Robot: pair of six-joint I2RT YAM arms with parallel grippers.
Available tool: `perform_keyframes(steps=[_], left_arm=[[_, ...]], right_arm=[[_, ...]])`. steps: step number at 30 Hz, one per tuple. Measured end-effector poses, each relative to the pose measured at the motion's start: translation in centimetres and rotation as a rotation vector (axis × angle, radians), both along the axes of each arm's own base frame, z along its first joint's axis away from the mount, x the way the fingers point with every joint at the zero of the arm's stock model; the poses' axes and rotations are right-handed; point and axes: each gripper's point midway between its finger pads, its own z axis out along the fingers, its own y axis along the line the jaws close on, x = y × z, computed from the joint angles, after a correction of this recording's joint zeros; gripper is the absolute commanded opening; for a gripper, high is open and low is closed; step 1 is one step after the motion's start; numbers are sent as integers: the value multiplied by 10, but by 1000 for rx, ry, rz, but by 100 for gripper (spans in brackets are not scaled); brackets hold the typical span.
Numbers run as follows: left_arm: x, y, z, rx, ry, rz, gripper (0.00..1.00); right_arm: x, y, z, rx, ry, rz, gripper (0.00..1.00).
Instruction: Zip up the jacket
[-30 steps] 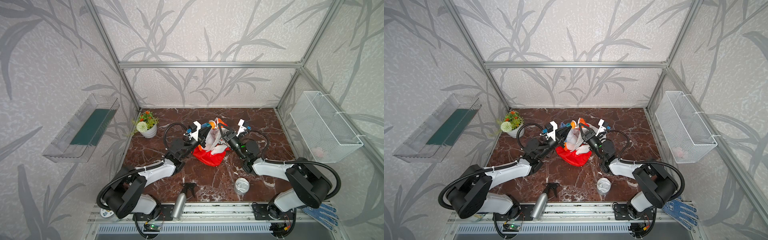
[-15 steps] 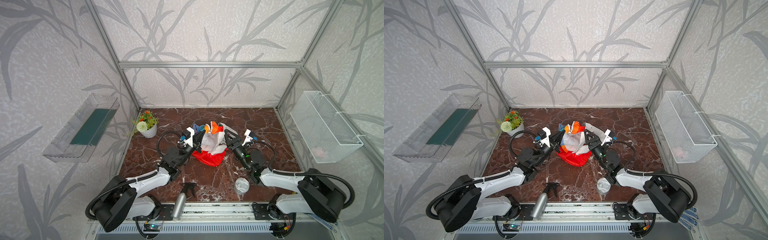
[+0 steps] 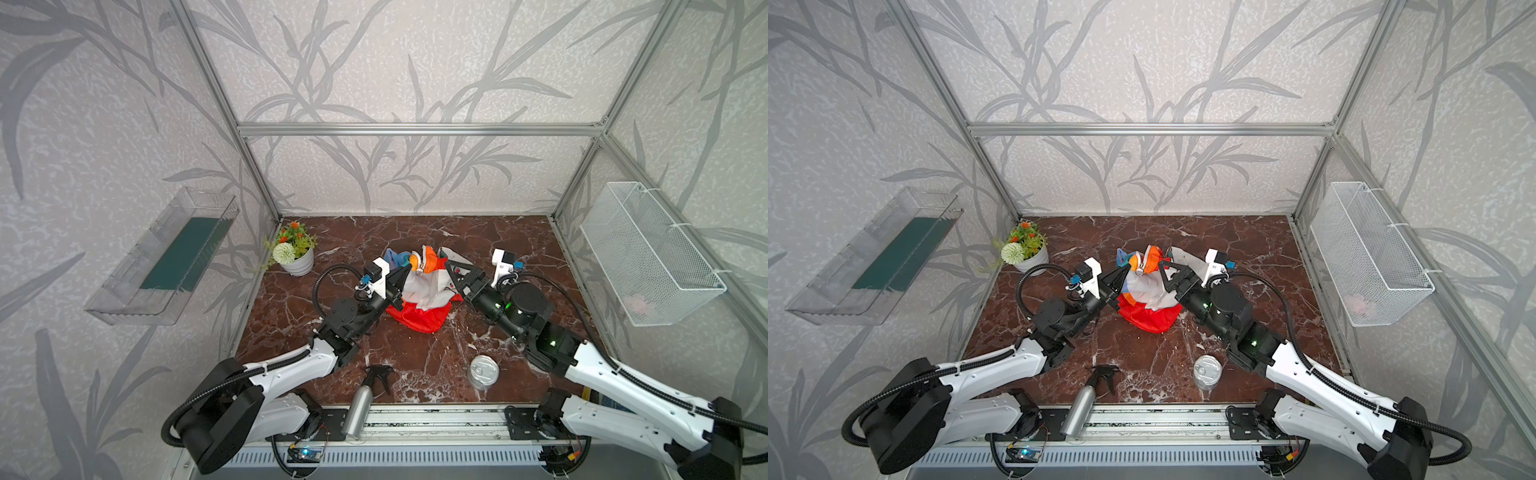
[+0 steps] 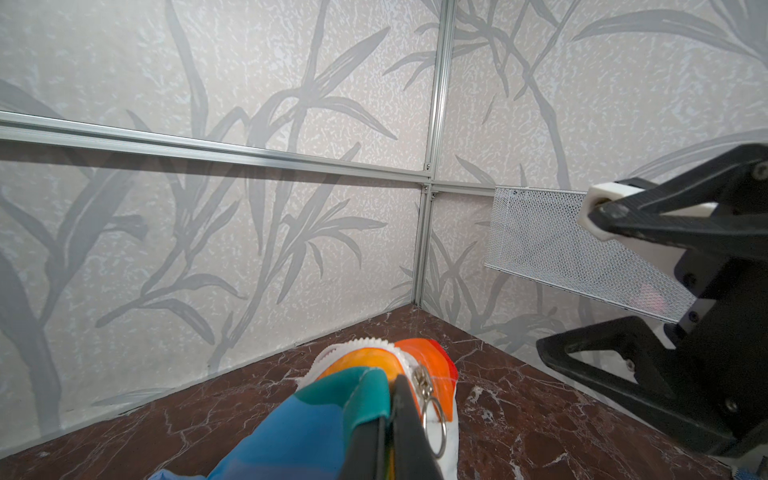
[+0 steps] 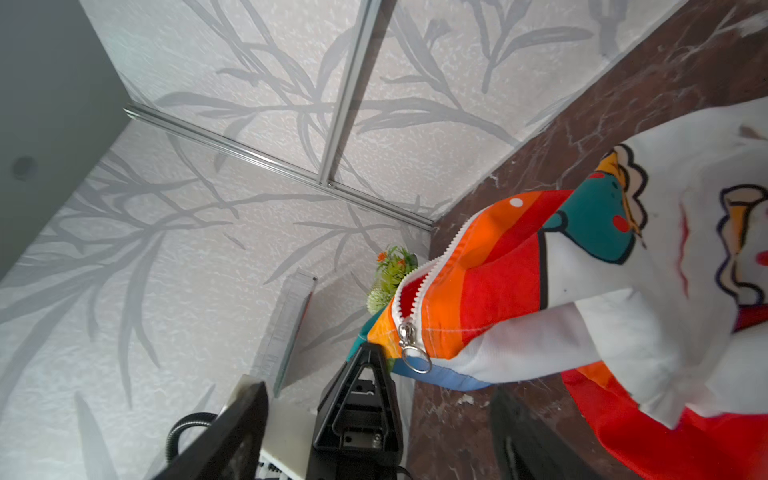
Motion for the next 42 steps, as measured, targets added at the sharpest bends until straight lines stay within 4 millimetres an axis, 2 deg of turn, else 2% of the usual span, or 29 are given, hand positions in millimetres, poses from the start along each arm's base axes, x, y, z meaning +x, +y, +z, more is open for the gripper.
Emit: perform_keyframes(steps=[3,6,9,11,14,16,18,23,26,28,31,37,42], left_arm=[[-1,2,1,1,3,4,0],[-3,3,3,4,3,4,0],[-5,5,5,9,2,8,0],[-7,6,7,8,1,8,0],[-7,7,9,6,1,11,0],[-7,8,9,6,0,13,0],[-8,9,10,4,-1,16,0],[-12,12,14,-5,-11,15,0],[-13,13,13,-5,-10,17,0],[-13,14,12,-4,-8,19,0],[-12,14,11,-5,-7,23,0],[-12,15,11,-6,-6,28,0],[-12,15,11,-6,-6,29,0]], right_arm=[[-14,-1,11,-271,-75,19,79],[-27,-4,2,-591,-193,70,76],[-38,3,-27,-940,-369,161,77],[-48,16,-55,-1152,-553,251,78],[-57,29,-97,-1347,-784,358,80],[-56,32,-107,-1444,-894,390,80],[-53,42,-93,-1479,-997,375,80],[-44,58,-38,-1480,-1154,268,77],[-38,59,-15,-1468,-1180,221,76],[-34,60,-8,-1469,-1188,209,76],[-27,65,-5,-1483,-1188,215,75],[-8,71,-21,-1550,-1146,266,74],[3,72,-23,-1584,-1122,262,72]])
